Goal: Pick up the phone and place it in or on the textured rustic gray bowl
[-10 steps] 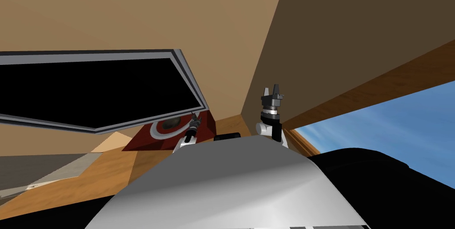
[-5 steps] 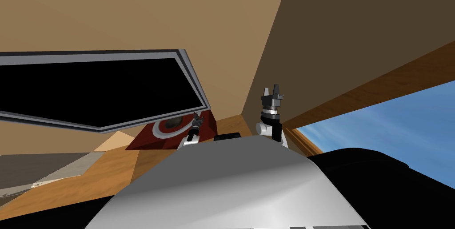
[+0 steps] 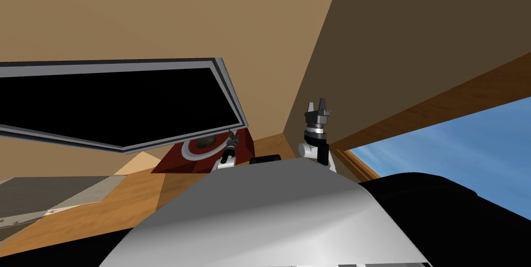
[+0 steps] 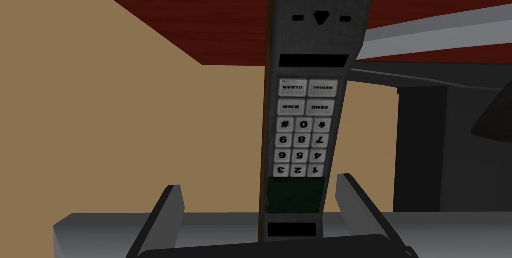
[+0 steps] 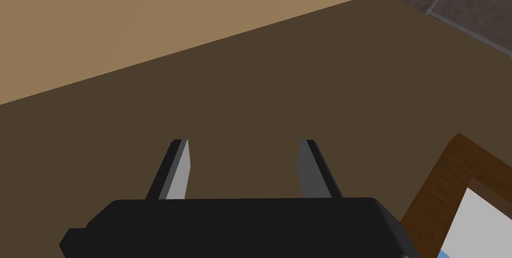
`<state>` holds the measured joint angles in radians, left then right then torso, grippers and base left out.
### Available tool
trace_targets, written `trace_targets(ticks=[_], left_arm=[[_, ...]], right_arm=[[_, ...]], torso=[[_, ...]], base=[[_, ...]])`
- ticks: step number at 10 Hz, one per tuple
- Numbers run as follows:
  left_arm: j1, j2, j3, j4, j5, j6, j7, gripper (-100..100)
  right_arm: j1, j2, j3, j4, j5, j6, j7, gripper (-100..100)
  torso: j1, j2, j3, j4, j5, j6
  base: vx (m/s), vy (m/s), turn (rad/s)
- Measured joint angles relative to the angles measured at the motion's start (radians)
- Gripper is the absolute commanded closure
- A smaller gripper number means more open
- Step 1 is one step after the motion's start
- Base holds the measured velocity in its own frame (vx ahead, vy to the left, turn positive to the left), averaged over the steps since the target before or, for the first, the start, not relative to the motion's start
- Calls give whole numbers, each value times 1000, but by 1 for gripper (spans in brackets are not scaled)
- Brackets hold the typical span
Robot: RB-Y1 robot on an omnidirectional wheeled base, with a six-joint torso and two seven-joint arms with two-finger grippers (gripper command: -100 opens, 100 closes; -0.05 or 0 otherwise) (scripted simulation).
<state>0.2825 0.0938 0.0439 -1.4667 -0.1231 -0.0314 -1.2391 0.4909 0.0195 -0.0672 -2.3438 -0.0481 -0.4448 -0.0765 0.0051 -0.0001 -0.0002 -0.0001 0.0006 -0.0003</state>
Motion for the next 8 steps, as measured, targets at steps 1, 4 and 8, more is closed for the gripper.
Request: trace_targets(ticks=[1,4,8], left_arm=[[-1,-7,-2,-3,18,5,-29,-100],[-1,-36,-8,-16,67,18,-106,-100],[0,-38,-7,-19,71,22,-133,100]], right_arm=[[0,0,0,0,0,0,0,0],[0,0,0,0,0,0,0,0],[0,0,0,0,0,0,0,0]], torso=[[0,0,0,0,0,0],[-3,0,0,0,-1,0],[-5,0,0,0,0,1]], base=[[-4,19,-17],[-1,27,-3],[0,2,-1]])
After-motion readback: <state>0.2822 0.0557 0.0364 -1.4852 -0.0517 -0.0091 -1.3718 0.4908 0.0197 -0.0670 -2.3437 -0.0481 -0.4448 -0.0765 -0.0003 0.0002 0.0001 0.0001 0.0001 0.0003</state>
